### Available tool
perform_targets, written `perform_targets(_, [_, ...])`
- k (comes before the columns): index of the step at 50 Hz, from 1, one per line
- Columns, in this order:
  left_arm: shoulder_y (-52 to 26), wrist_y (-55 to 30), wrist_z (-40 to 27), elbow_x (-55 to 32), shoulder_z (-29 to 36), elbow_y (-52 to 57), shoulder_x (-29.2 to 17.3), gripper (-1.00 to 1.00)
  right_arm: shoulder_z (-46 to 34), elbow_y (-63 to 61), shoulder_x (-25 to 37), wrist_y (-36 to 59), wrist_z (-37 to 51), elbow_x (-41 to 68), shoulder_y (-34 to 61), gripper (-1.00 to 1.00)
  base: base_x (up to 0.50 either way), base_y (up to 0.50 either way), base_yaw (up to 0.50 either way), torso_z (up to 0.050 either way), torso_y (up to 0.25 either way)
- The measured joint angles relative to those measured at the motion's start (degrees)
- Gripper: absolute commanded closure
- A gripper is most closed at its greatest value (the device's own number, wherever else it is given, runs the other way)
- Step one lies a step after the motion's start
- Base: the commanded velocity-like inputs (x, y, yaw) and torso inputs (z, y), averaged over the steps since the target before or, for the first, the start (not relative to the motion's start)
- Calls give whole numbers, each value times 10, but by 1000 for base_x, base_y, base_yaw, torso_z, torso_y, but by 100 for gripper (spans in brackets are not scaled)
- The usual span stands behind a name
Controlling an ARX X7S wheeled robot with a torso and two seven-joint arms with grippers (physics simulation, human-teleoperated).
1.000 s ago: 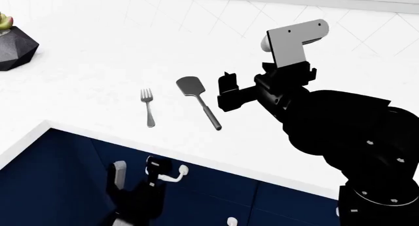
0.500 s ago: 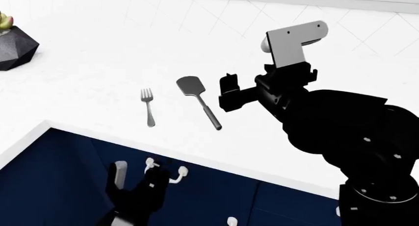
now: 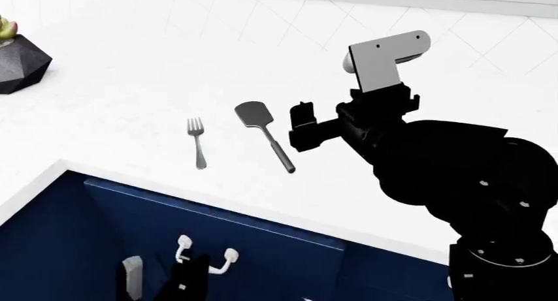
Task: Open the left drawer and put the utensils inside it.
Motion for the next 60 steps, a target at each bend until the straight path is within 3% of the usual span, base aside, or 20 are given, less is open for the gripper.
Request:
perform_targets(16, [283,36,125,-46,-71,176,11,100,-6,4,4,-7,5,6,-2,-100,0,0,0,0,1])
perform_targets(24, [396,13,162,-51,-134,232,49,100,-9,6,6,-9,6,9,-1,-100,0,0,0,1,3])
perform_targets(37, [463,-92,282,-83,-246,190,85,100,-12,9,8,-12,12,14,0,-100,-1,2,2,1,1])
perform_targets(48, [477,-151,336,-118,-325,137,89,100,-16,11,8,-15,16,19,-1,-100,-1,2,2,0,1])
perform_targets(49, [478,-161,339,-122,-331,132,89,-100,-17,11,8,-16,16,19,-1,-100,-1,4,4,0,0])
perform_targets(60, [478,-132,382,-276,-448,72,88,-100,-23,15,11,-23,17,21,-3,-100,0,0,0,0,0])
